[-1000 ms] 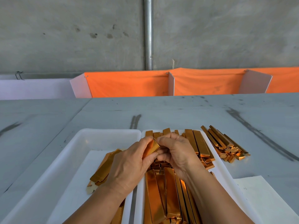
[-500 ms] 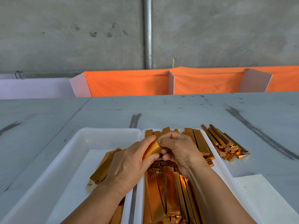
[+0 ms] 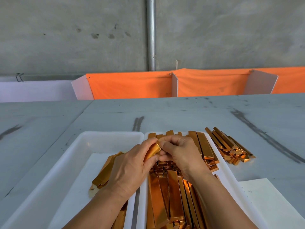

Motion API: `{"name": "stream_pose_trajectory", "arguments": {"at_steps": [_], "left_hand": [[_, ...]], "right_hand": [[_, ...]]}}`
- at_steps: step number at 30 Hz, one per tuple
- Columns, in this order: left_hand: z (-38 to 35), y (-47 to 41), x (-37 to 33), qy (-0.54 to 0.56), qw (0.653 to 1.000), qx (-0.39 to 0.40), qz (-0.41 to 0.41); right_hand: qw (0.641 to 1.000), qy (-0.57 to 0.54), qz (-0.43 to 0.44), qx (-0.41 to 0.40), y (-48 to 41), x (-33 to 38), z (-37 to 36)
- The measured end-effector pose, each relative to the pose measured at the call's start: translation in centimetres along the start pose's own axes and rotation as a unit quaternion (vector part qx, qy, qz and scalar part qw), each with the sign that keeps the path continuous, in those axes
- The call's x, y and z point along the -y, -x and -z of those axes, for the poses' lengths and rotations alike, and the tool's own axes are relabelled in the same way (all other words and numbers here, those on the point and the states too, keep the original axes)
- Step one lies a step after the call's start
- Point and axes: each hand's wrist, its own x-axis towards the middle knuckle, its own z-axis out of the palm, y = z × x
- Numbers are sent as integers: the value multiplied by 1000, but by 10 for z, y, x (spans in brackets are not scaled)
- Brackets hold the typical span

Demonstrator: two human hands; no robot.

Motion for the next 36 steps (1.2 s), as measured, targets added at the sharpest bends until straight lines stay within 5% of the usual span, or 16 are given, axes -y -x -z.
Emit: {"name": "stream_pose_trajectory", "arguments": {"at_steps": [6, 12, 21, 36], "left_hand": [[1, 1, -1, 8, 1000, -9, 10], [3, 1, 0, 24, 1000, -11, 2], [3, 2, 1, 19, 1000, -14, -11], [6, -1, -2, -35, 999, -1, -6]], "right_hand": [[1000, 10, 22, -2, 0, -1, -2], [993, -108, -38, 21, -1, 2, 0], [997, 50, 49, 10, -1, -3, 2], [1000, 8, -2, 9, -2, 0, 3]]}}
